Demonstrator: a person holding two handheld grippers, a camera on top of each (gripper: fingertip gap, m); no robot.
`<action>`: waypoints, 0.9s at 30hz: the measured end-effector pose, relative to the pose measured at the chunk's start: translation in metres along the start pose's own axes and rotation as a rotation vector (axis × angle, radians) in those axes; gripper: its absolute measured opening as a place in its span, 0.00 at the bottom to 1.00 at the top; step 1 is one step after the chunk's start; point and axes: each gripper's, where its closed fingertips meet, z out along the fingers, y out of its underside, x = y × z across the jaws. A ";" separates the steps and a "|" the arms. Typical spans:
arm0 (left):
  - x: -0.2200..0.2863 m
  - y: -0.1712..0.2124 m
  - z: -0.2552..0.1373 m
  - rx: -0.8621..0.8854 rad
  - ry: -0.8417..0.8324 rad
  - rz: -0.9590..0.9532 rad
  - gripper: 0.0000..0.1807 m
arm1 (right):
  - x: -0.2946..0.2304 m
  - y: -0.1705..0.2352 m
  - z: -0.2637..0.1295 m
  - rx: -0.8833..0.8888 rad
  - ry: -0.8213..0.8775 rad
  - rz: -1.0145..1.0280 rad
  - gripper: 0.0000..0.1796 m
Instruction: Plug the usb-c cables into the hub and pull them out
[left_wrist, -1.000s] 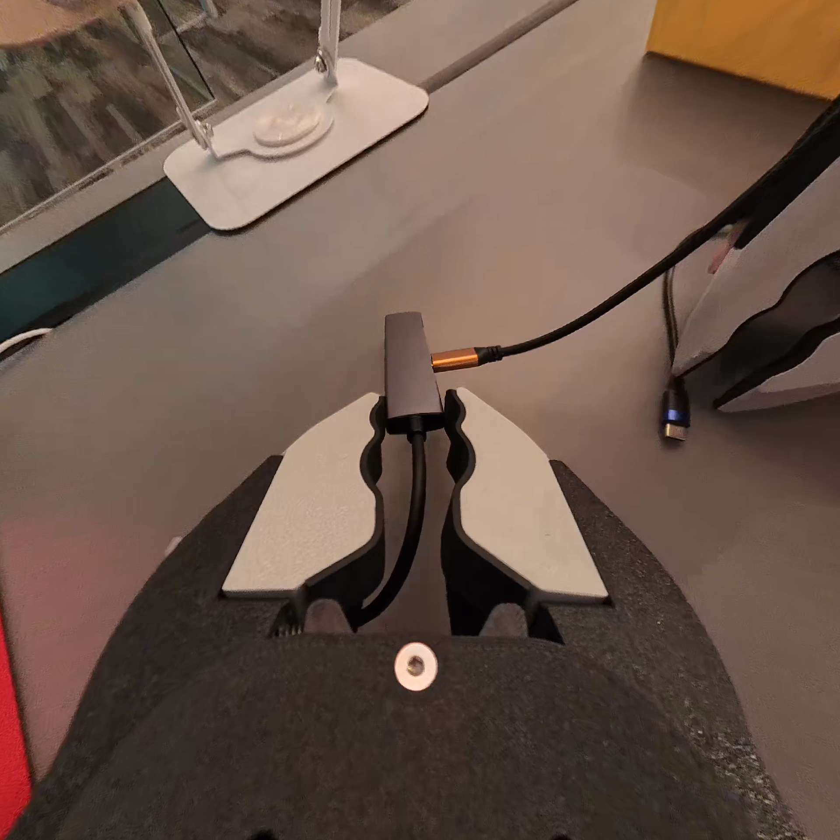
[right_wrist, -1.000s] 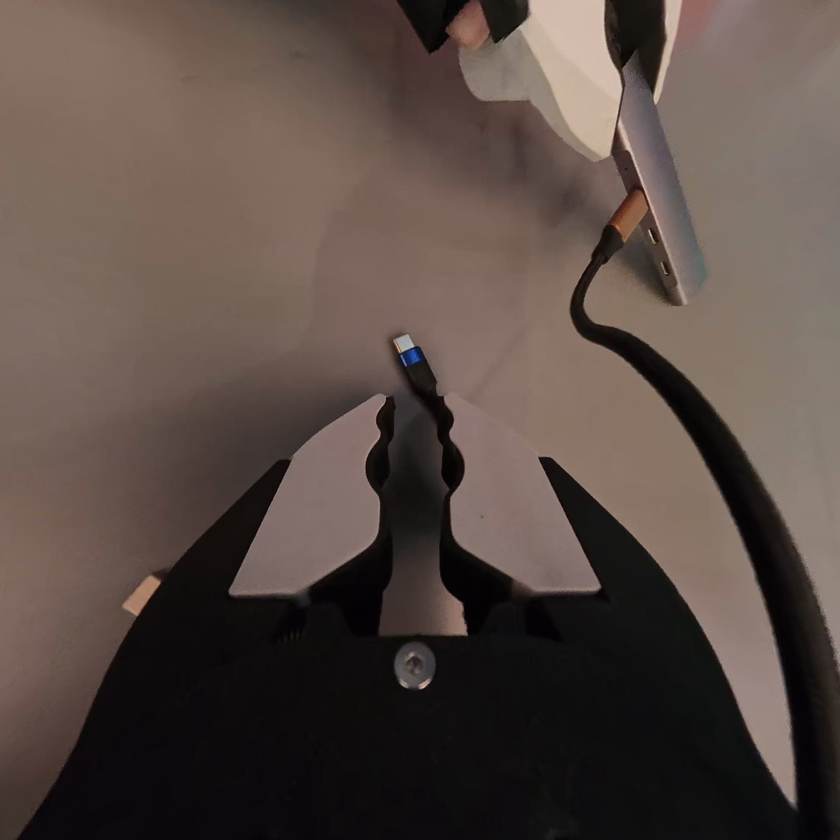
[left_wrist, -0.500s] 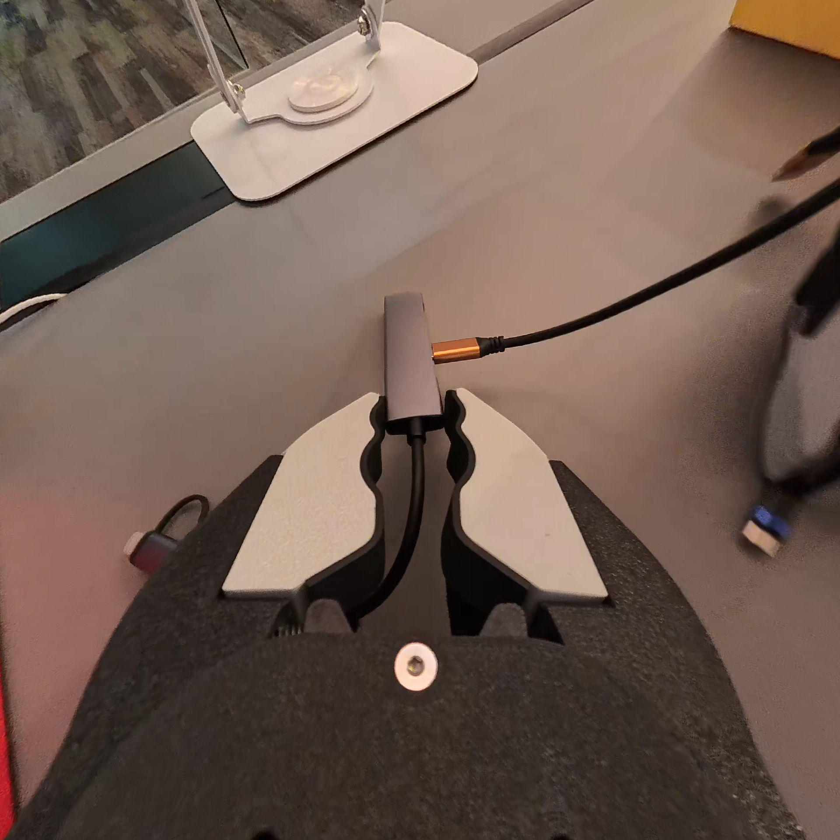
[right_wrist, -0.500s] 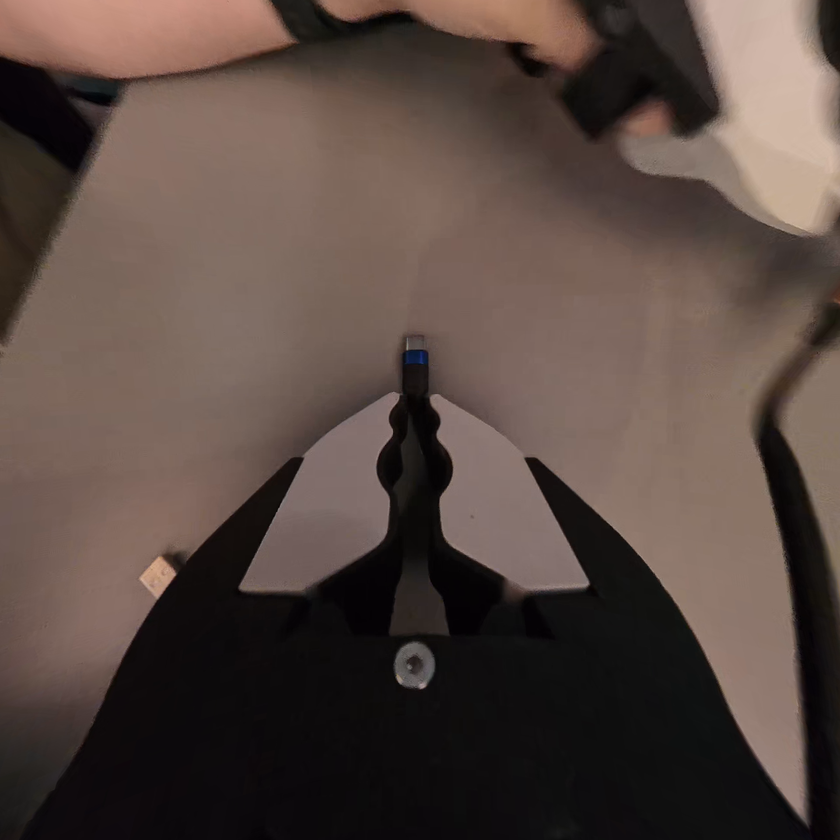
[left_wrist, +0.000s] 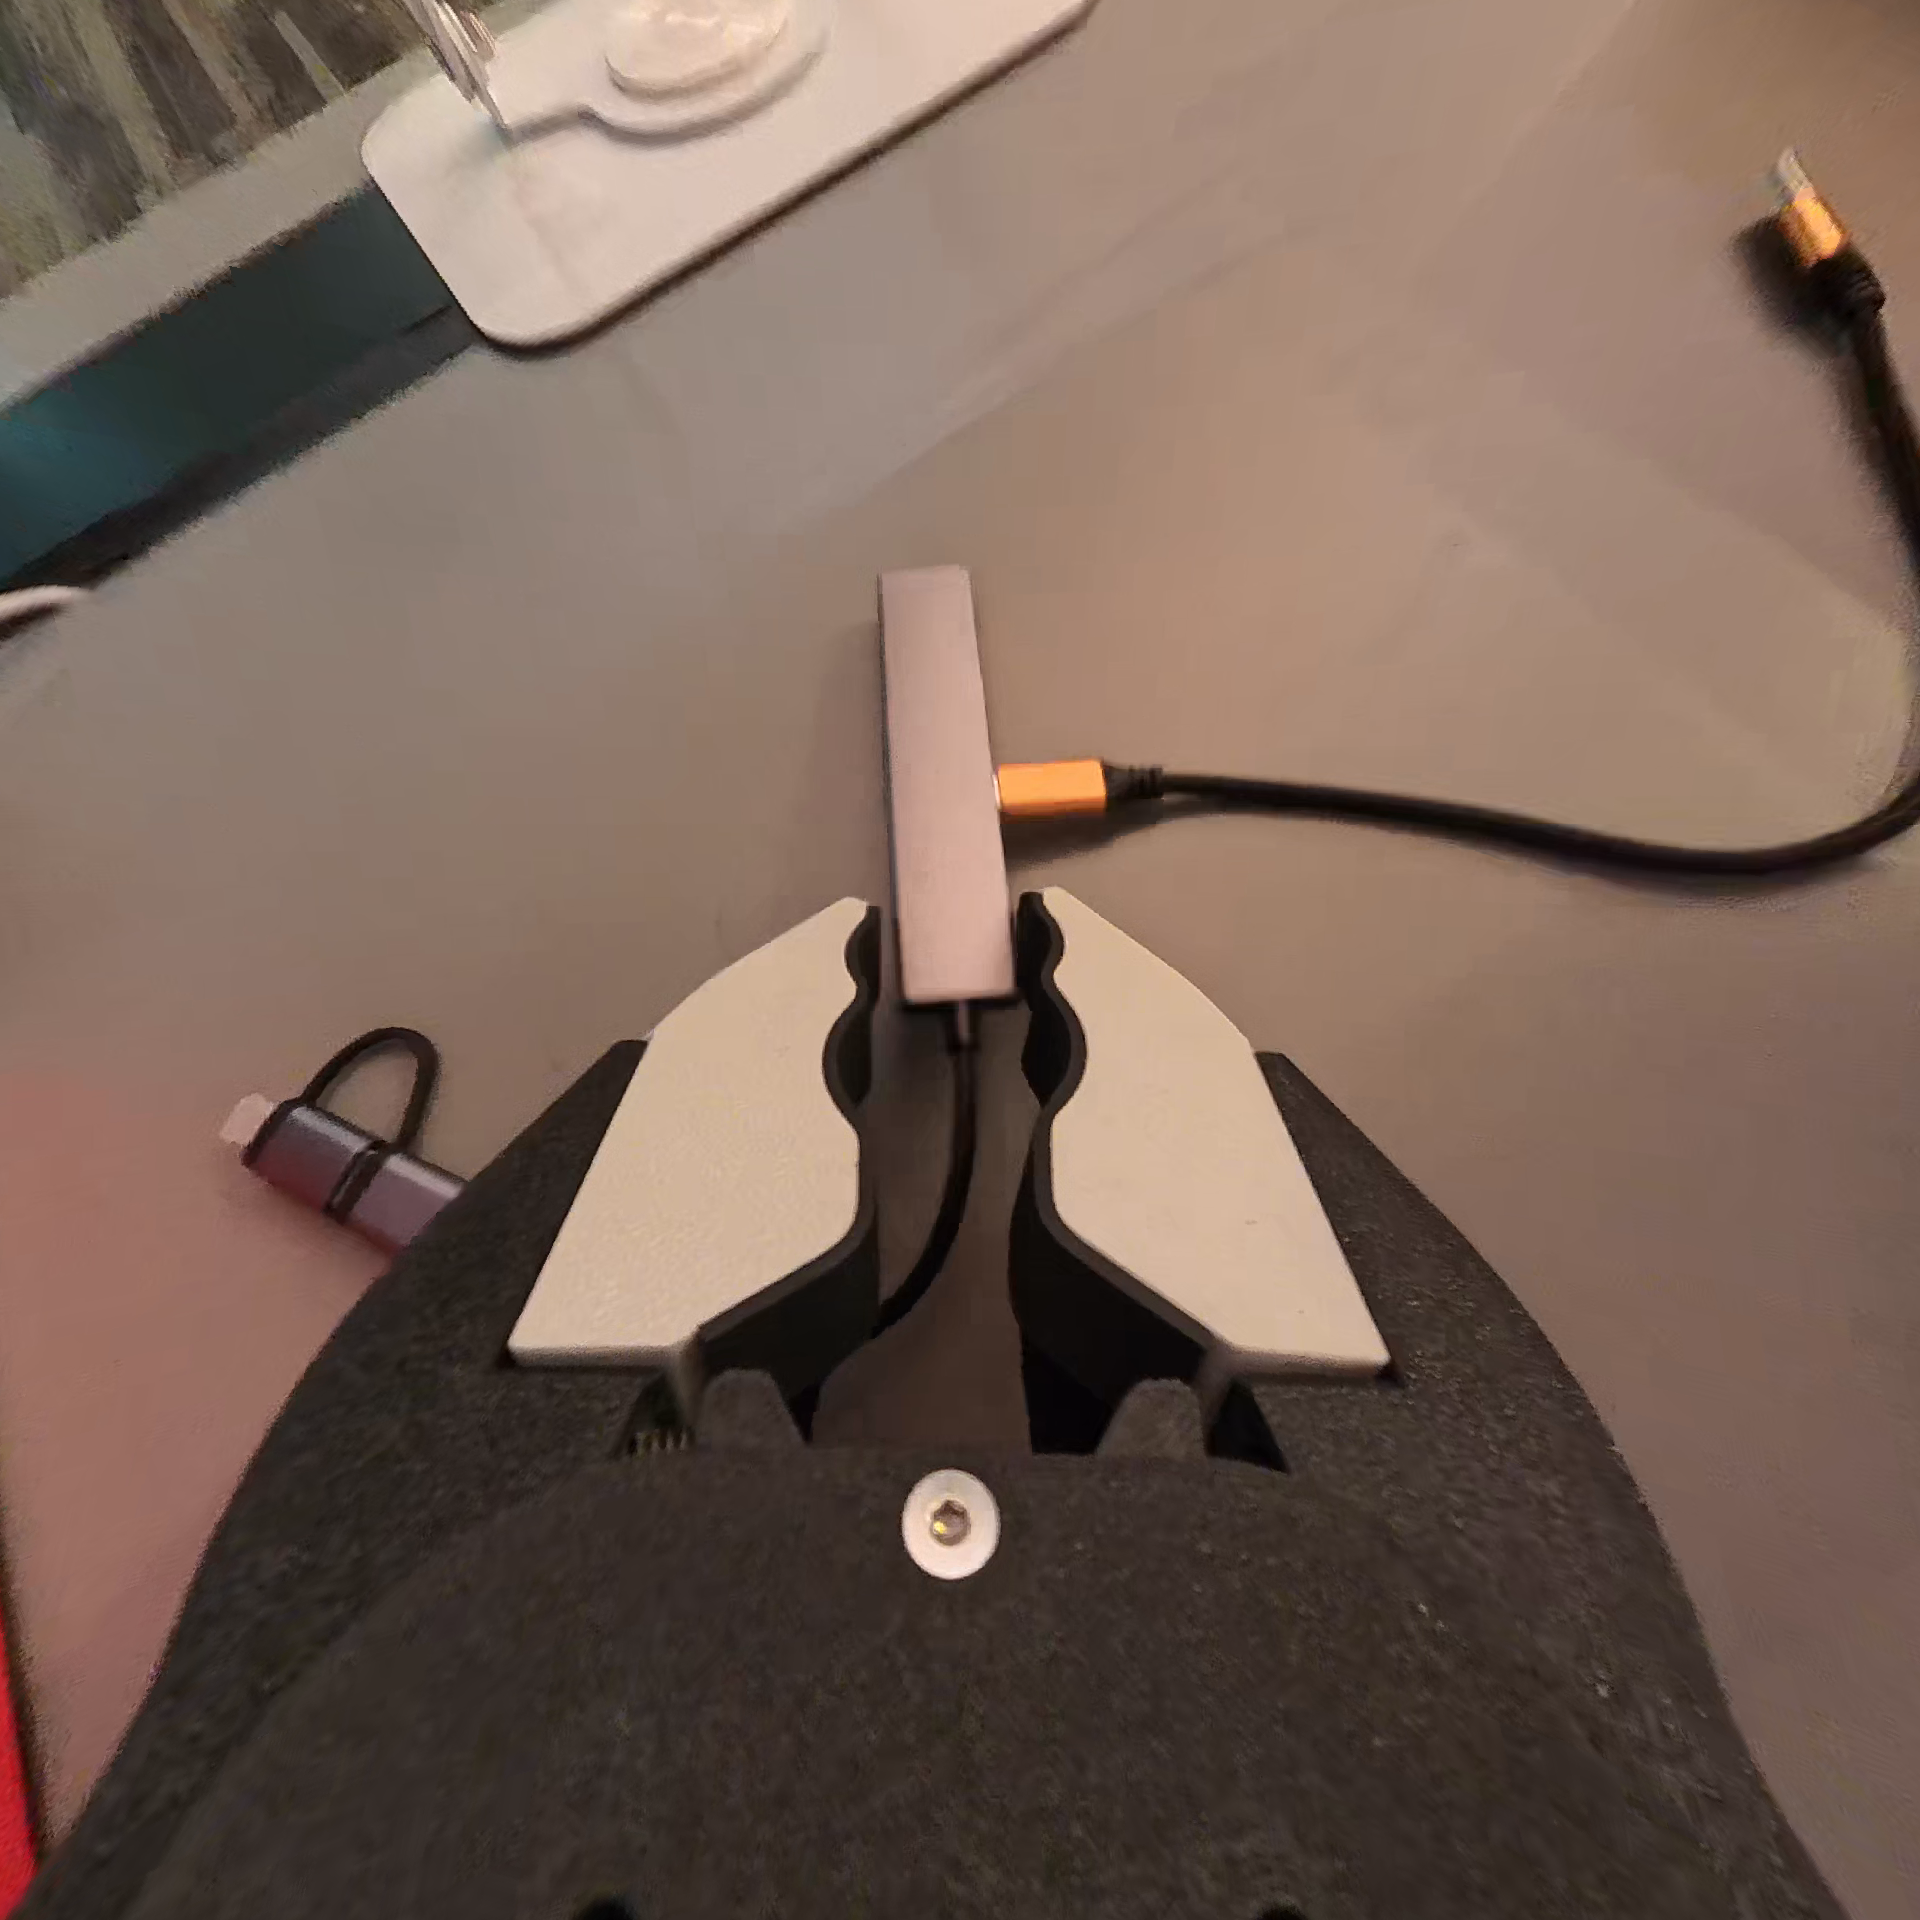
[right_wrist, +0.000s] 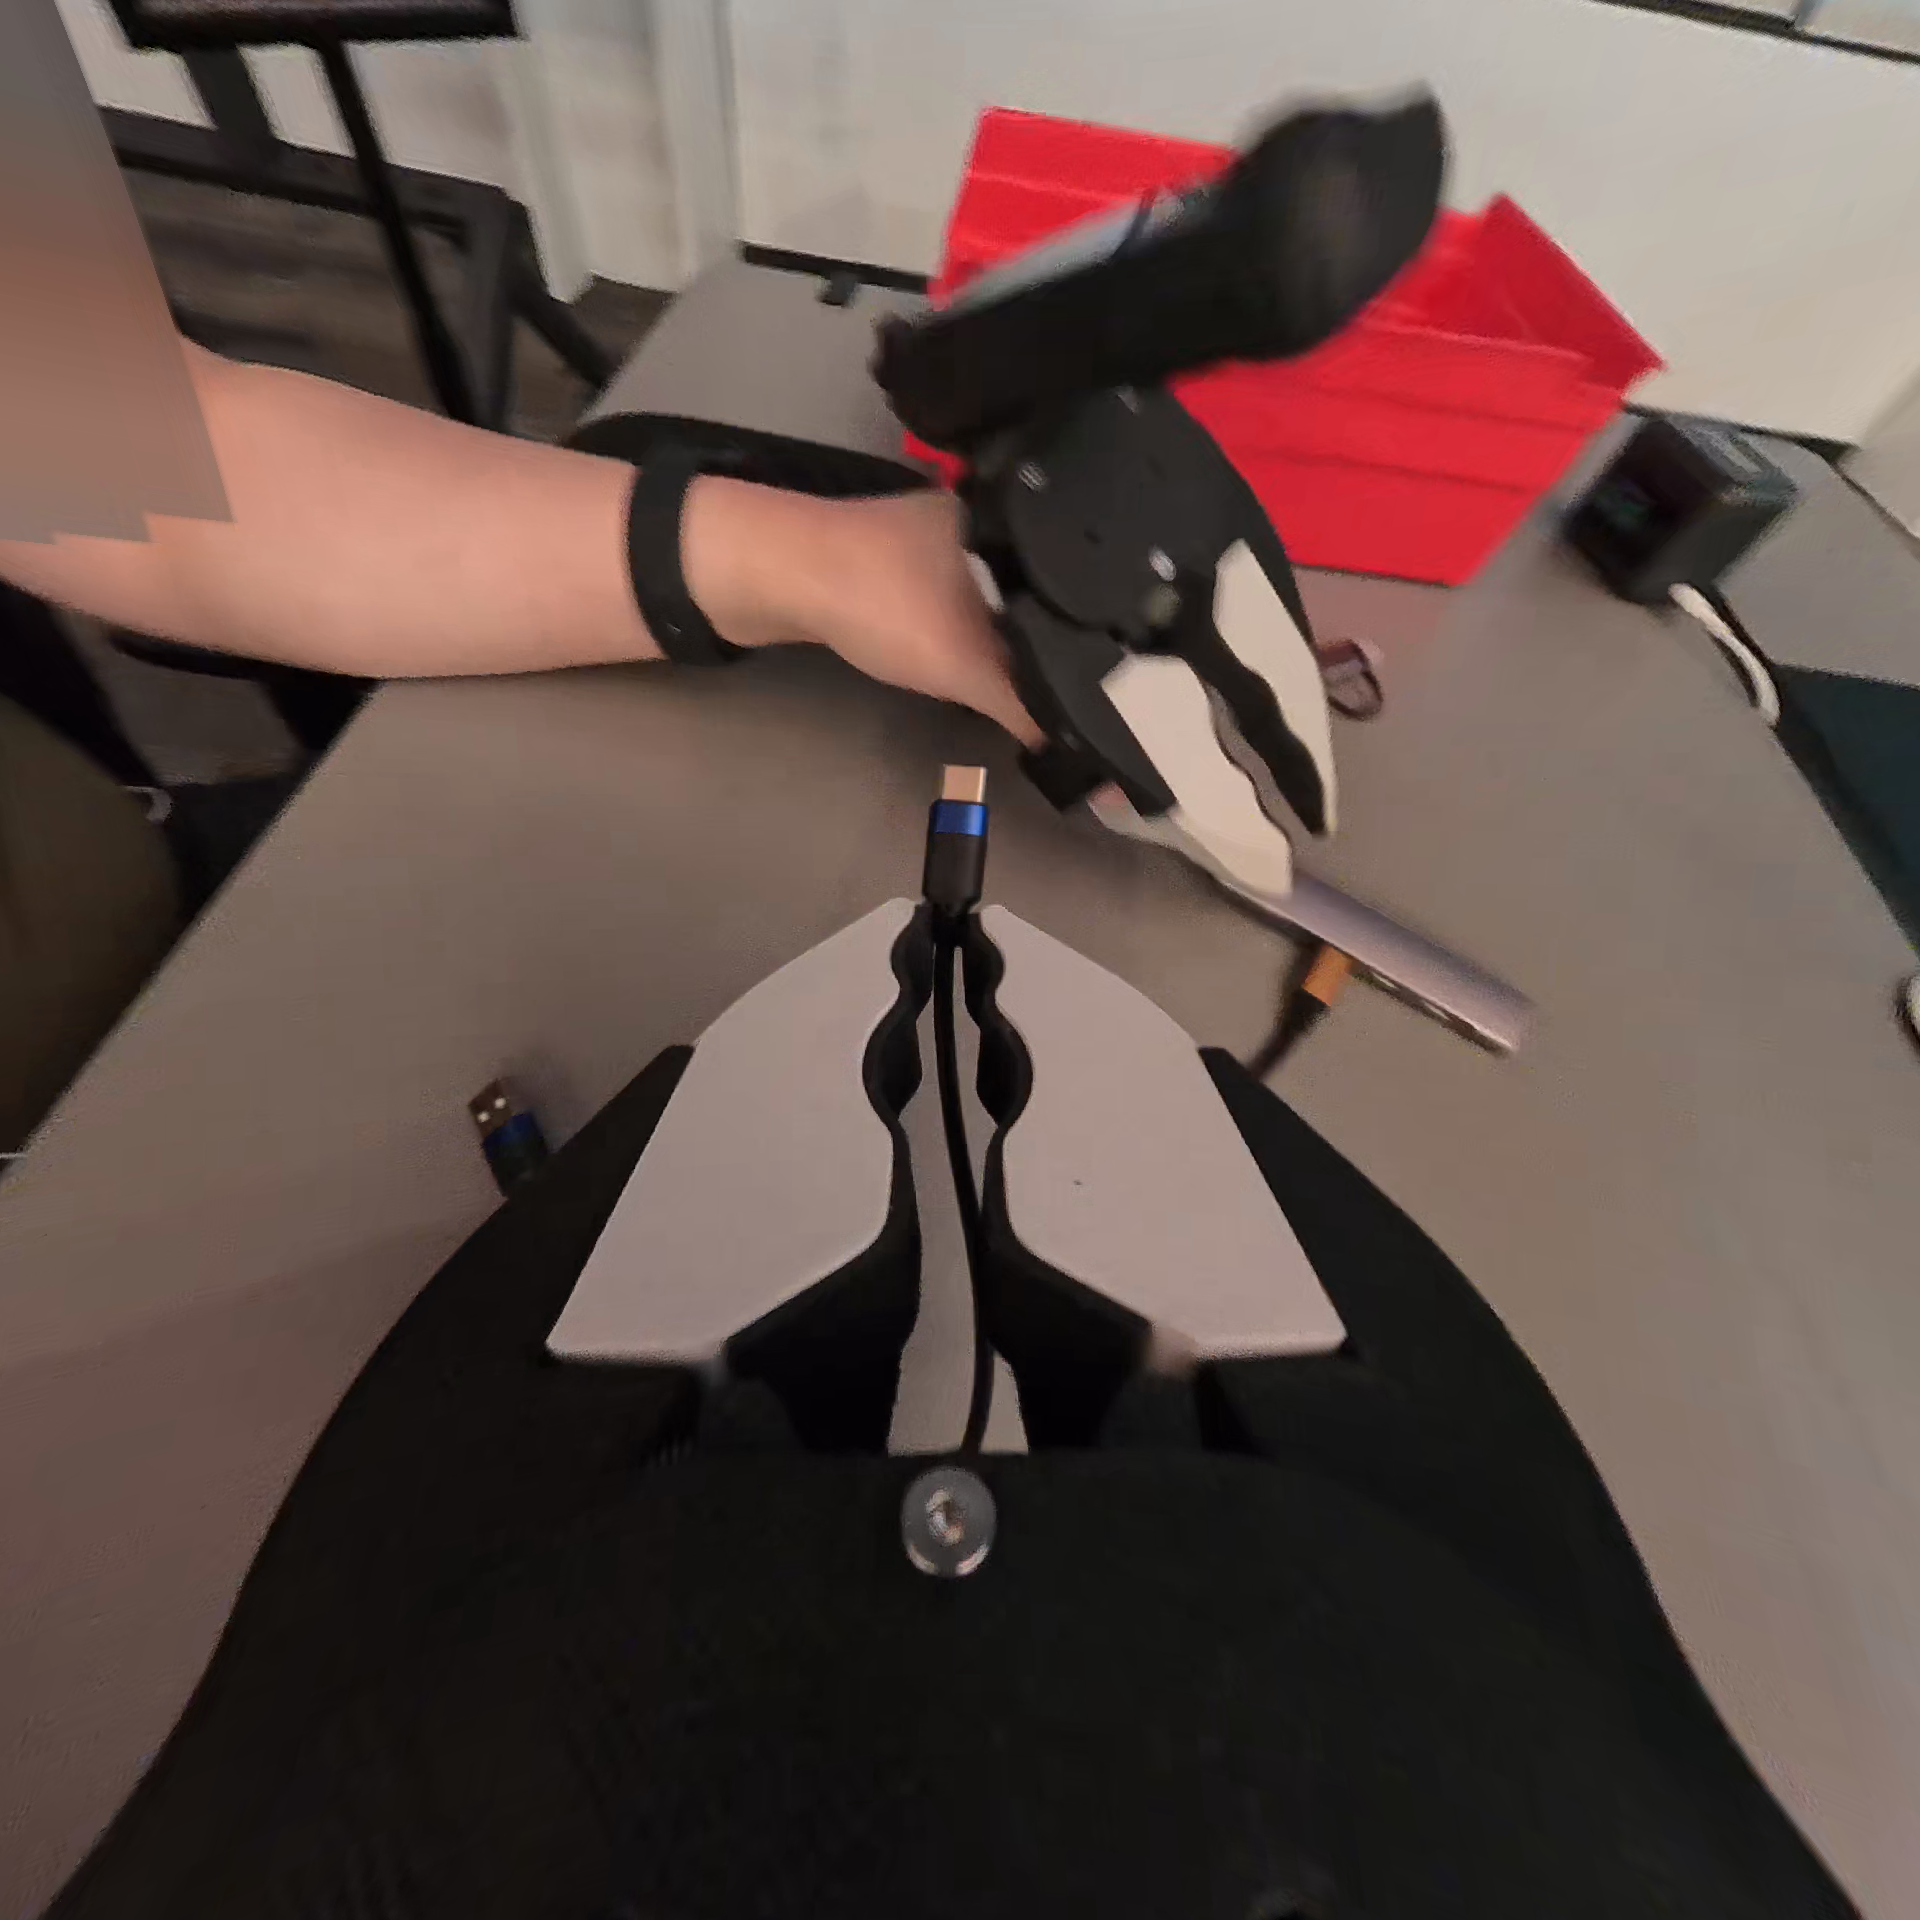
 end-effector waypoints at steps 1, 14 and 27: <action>-0.002 -0.006 -0.006 0.032 -0.013 0.003 0.14 | 0.006 0.005 -0.002 -0.021 0.032 0.005 0.04; 0.123 -0.033 -0.074 0.269 0.559 0.437 0.14 | 0.011 0.038 0.009 -0.239 0.097 -0.058 0.04; 0.131 -0.017 -0.067 0.216 0.578 0.536 0.07 | -0.003 0.043 0.010 -0.268 0.040 -0.163 0.04</action>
